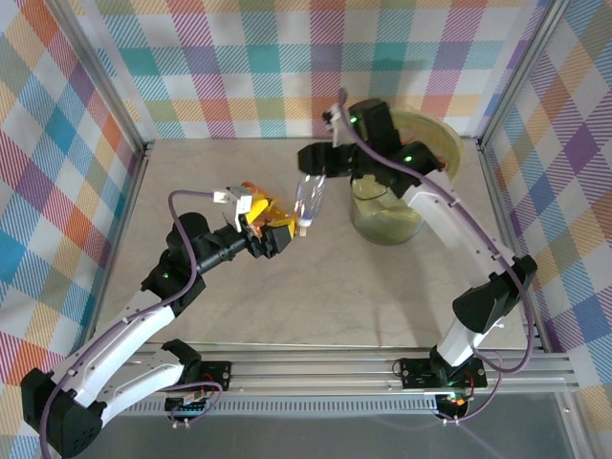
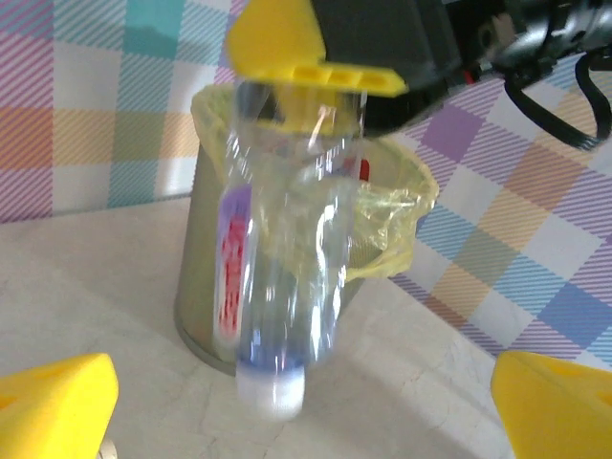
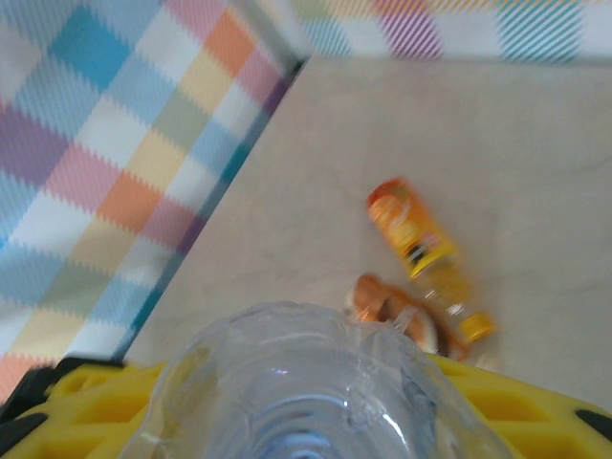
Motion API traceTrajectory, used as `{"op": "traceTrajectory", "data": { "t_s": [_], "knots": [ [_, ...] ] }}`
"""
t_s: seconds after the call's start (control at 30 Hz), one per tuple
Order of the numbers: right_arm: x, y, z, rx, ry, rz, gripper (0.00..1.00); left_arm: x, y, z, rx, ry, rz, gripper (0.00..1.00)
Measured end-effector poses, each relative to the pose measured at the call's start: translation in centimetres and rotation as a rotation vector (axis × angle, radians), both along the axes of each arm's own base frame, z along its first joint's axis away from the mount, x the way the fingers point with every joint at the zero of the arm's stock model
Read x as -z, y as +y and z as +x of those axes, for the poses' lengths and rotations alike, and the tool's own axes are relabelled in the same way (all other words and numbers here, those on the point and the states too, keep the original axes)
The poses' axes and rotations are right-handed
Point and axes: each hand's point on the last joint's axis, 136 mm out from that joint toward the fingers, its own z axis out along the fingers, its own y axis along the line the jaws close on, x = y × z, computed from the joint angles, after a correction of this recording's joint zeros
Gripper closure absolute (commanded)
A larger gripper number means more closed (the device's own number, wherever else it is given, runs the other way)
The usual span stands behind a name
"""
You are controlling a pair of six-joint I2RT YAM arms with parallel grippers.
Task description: Put the plastic bottles in the bin
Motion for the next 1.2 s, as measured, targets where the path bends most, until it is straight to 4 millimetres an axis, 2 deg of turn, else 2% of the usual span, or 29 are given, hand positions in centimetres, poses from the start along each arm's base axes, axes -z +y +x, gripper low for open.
{"op": "traceTrajectory", "data": {
  "t_s": [0.13, 0.23, 0.33, 0.47, 0.57, 0.73, 1.03, 1.2],
  "knots": [
    [-3.7, -5.9, 2.7, 0.163, -0.083, 0.03, 0.49, 0.1, 0.7, 0.3, -0.042, 0.008, 0.007, 0.0],
    [-5.6, -10.1, 3.8, 0.288, -0.127, 0.044, 0.49, 0.7, 1.0, 0.6, -0.071, 0.026, 0.02, 0.0],
    [-7.0, -13.4, 4.6, 0.398, -0.16, 0.06, 0.49, 0.9, 1.3, 0.8, -0.09, 0.034, 0.026, 0.0],
    [-7.5, -16.8, 5.9, 0.525, -0.182, 0.071, 0.49, 1.2, 1.5, 1.1, -0.112, 0.044, 0.032, 0.0],
    [-7.2, -18.6, 6.8, 0.593, -0.177, 0.071, 0.48, 1.3, 1.7, 1.2, -0.127, 0.045, 0.034, 0.0],
    [-5.6, -19.8, 8.6, 0.643, -0.139, 0.068, 0.48, 1.6, 2.0, 1.5, -0.148, 0.056, 0.043, 0.0],
    [0.5, -18.2, 12.4, 0.626, 0.016, 0.058, 0.45, 2.4, 2.1, 1.9, -0.167, 0.085, 0.054, 0.0],
    [2.0, -17.7, 13.0, 0.618, 0.063, 0.074, 0.39, 2.5, 2.1, 1.9, -0.169, 0.092, 0.048, 0.0]
  ]
}}
